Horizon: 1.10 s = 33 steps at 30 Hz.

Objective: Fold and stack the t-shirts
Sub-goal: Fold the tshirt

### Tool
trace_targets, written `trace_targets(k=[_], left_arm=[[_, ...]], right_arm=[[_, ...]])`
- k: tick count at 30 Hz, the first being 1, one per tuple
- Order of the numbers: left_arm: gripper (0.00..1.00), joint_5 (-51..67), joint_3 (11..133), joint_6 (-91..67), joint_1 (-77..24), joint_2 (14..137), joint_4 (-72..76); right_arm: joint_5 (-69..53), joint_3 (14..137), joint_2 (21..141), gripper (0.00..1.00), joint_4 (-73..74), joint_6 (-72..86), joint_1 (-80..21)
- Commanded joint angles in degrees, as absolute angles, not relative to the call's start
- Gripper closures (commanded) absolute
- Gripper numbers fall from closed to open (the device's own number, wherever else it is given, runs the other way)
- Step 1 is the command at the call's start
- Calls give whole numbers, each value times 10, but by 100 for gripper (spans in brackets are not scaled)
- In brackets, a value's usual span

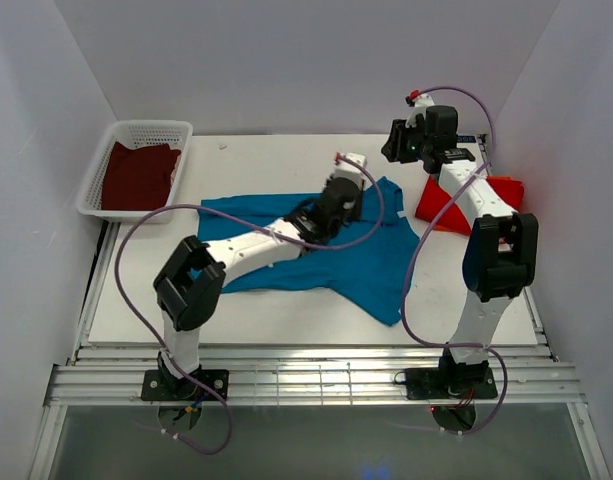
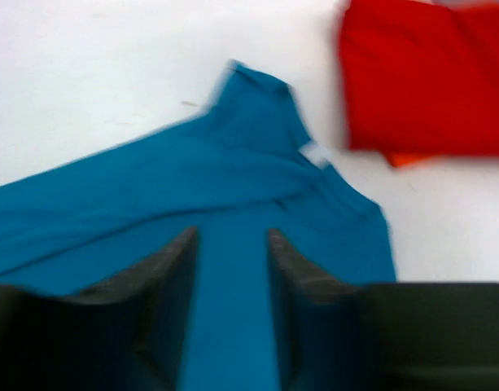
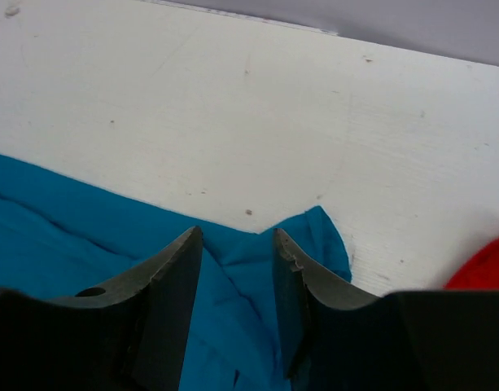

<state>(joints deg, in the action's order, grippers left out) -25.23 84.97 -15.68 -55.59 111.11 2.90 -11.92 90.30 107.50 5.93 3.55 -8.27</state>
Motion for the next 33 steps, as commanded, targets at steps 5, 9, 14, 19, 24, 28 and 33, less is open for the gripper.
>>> trace_targets(k=[5, 9, 14, 19, 24, 28, 33], left_arm=[[51, -222, 786, -225, -328, 1038, -92], [25, -199, 759, -231, -275, 1019, -92], [20, -177, 731, -243, -247, 1003, -86], [19, -170, 705, -256, -229, 999, -88], [20, -155, 689, -268, -214, 1003, -82], [19, -152, 689, -273, -209, 1006, -86], [20, -150, 677, -274, -205, 998, -82]], right_arm=[[-231, 976, 1198, 53, 109, 46, -94], [-243, 1002, 1249, 53, 107, 57, -101], [-264, 1002, 1277, 52, 97, 69, -105], [-279, 978, 1274, 52, 76, 74, -112], [-275, 956, 1251, 52, 54, 77, -122], [-267, 971, 1253, 52, 69, 71, -129], [-227, 956, 1231, 52, 52, 67, -137]])
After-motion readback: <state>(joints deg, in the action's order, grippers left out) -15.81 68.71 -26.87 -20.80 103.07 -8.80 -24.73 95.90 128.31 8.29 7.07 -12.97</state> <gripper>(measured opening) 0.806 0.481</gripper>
